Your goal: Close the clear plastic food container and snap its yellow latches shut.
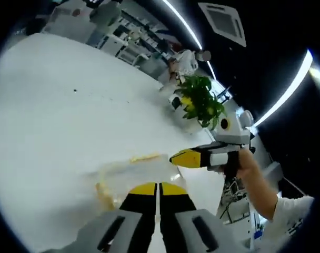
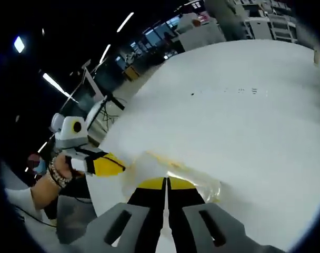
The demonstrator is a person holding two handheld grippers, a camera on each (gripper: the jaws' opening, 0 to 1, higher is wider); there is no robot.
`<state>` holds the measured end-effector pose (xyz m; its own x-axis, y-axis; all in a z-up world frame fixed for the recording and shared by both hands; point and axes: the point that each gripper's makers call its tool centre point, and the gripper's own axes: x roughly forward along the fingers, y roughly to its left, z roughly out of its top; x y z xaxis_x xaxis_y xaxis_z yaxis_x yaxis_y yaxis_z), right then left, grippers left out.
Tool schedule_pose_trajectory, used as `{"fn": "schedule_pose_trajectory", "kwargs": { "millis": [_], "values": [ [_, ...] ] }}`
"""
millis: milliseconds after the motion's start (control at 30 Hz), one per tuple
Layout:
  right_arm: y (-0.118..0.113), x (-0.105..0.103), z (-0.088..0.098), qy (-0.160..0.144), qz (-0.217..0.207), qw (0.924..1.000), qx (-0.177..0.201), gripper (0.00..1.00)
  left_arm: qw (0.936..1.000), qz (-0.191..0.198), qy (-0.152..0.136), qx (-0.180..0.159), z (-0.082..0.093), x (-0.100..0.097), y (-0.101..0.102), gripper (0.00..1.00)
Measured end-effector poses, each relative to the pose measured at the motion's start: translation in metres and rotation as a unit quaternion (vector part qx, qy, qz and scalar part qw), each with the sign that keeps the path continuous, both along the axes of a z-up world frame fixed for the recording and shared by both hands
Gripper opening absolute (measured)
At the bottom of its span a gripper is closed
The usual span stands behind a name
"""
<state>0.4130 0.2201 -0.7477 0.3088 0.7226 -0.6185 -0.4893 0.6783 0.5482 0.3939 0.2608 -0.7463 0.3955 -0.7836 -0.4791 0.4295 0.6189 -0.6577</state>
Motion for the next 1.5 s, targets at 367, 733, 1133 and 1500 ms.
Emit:
{"fn": "schedule_pose_trajectory", "kwargs": {
  "millis": [367, 733, 1133, 1500],
  "values": [
    [0.01, 0.026, -0.009, -0.007, -0.014, 0.9998, -0.013, 0.0, 0.9962, -0.08, 0.033, -0.001, -0.014, -0.052, -0.043, 0.0],
    [0.013, 0.056, -0.019, -0.006, -0.033, 0.9986, -0.041, 0.0, 0.9944, -0.098, 0.023, 0.032, -0.029, -0.064, -0.035, 0.0],
    [0.013, 0.06, -0.014, -0.05, 0.036, 0.9947, -0.082, 0.0, 0.99, -0.115, -0.055, 0.059, -0.013, -0.057, -0.032, 0.0],
    [0.009, 0.019, -0.011, -0.12, 0.41, 0.8549, -0.294, 0.28, 0.9067, -0.273, -0.276, 0.165, 0.007, -0.044, -0.044, 0.2]
  ]
}}
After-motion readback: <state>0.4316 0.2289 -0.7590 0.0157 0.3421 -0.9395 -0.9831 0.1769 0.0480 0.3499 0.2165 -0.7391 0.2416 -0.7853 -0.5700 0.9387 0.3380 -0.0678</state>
